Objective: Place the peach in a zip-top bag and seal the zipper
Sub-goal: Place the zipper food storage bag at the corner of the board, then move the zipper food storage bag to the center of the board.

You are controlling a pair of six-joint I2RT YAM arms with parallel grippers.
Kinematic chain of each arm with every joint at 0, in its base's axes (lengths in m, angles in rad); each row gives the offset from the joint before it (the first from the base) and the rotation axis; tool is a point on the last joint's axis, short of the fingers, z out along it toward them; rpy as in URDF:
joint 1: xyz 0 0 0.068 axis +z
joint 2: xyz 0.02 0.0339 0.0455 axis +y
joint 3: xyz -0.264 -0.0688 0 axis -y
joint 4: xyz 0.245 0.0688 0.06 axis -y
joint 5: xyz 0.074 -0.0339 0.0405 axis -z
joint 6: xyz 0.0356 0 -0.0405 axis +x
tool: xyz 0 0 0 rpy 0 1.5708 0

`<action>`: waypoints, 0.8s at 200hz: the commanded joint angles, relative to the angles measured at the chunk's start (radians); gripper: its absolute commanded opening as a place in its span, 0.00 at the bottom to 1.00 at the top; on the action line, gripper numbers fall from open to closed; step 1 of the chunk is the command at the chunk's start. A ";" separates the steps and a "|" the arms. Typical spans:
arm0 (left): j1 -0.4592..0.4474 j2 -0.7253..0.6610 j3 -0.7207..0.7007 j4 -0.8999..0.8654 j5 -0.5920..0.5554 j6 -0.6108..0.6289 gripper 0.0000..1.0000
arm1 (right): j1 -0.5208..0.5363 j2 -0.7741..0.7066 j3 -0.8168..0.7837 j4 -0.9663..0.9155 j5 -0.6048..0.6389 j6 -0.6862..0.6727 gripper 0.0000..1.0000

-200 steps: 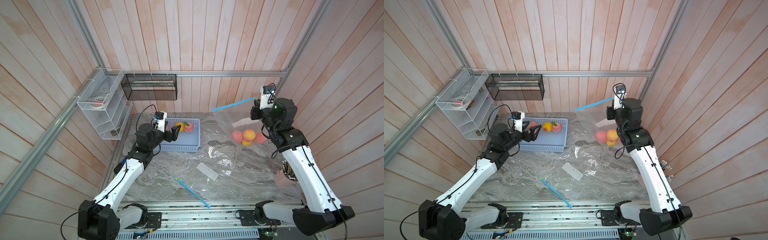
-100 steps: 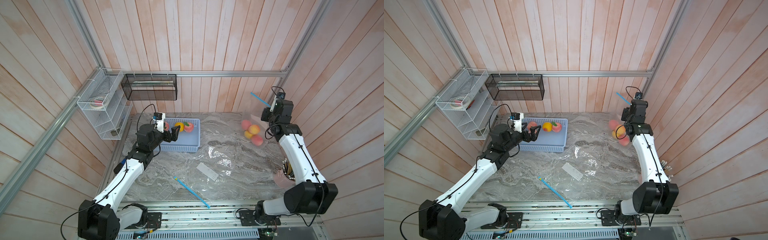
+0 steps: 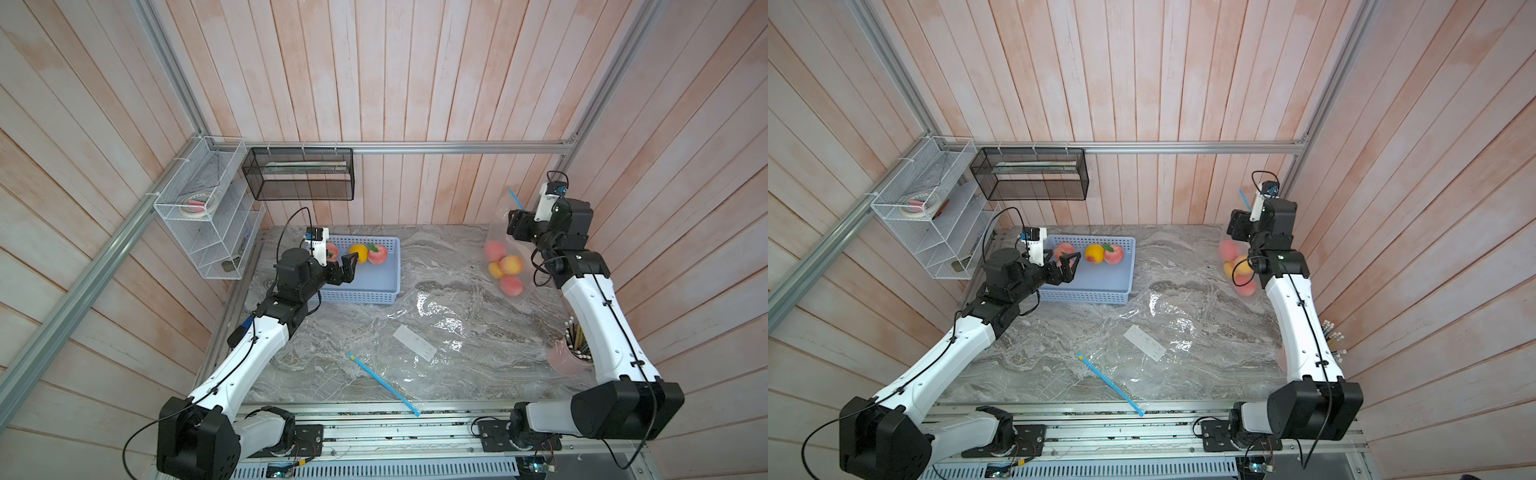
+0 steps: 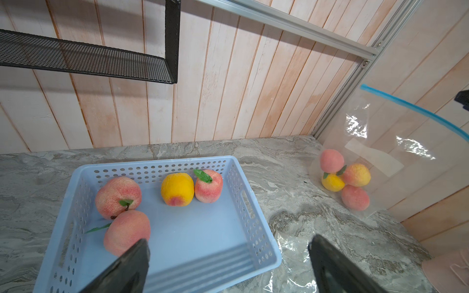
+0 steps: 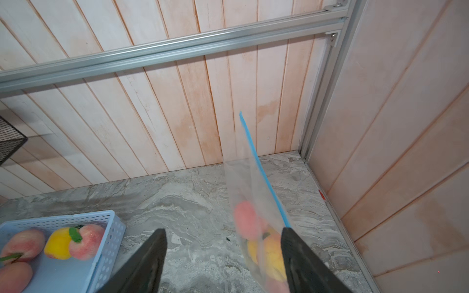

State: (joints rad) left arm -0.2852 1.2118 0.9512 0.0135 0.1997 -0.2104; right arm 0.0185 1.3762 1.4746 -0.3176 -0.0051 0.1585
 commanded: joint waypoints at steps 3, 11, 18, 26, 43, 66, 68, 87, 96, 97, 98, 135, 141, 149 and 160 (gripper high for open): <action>0.001 0.006 -0.015 -0.013 -0.021 -0.020 1.00 | 0.042 -0.024 0.059 -0.035 -0.063 0.018 0.76; 0.001 0.007 -0.015 -0.014 -0.022 -0.023 1.00 | 0.066 -0.027 0.070 -0.037 -0.074 0.014 0.77; 0.001 0.006 -0.016 -0.015 -0.022 -0.025 1.00 | 0.089 -0.026 0.077 -0.039 -0.073 0.010 0.77; 0.001 0.008 -0.016 -0.015 -0.023 -0.029 1.00 | 0.118 -0.020 0.093 -0.048 -0.070 0.005 0.77; 0.001 0.009 -0.019 -0.019 -0.026 -0.038 1.00 | 0.190 0.004 0.113 -0.067 -0.060 -0.012 0.78; 0.001 0.007 -0.020 -0.035 -0.039 -0.055 1.00 | 0.292 0.041 0.098 -0.088 -0.010 -0.023 0.78; 0.001 0.006 -0.020 -0.037 -0.042 -0.056 1.00 | 0.301 0.044 0.095 -0.089 -0.008 -0.024 0.78; 0.001 0.003 -0.027 -0.053 -0.056 -0.073 1.00 | 0.378 0.072 0.035 -0.097 0.024 -0.015 0.77; 0.001 0.001 -0.034 -0.056 -0.060 -0.084 1.00 | 0.408 0.081 -0.008 -0.098 0.025 -0.005 0.78; 0.001 0.001 -0.036 -0.057 -0.060 -0.086 1.00 | 0.411 0.083 -0.013 -0.097 0.025 -0.003 0.78; 0.001 0.000 -0.037 -0.058 -0.060 -0.087 1.00 | 0.413 0.084 -0.017 -0.097 0.025 -0.002 0.78; 0.001 0.001 -0.057 -0.086 -0.084 -0.123 1.00 | 0.517 0.104 -0.199 -0.077 0.003 0.050 0.78; 0.001 0.005 -0.055 -0.098 -0.097 -0.128 1.00 | 0.537 0.103 -0.228 -0.075 -0.011 0.052 0.77; 0.001 0.009 -0.047 -0.114 -0.111 -0.133 1.00 | 0.564 0.105 -0.263 -0.072 -0.030 0.050 0.78; 0.001 0.018 -0.034 -0.136 -0.124 -0.136 1.00 | 0.596 0.113 -0.308 -0.069 -0.045 0.056 0.78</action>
State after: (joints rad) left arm -0.2852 1.2129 0.9058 -0.0711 0.1238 -0.3195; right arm 0.5522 1.4906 1.2293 -0.3771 -0.0139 0.1875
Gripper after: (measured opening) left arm 0.997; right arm 0.776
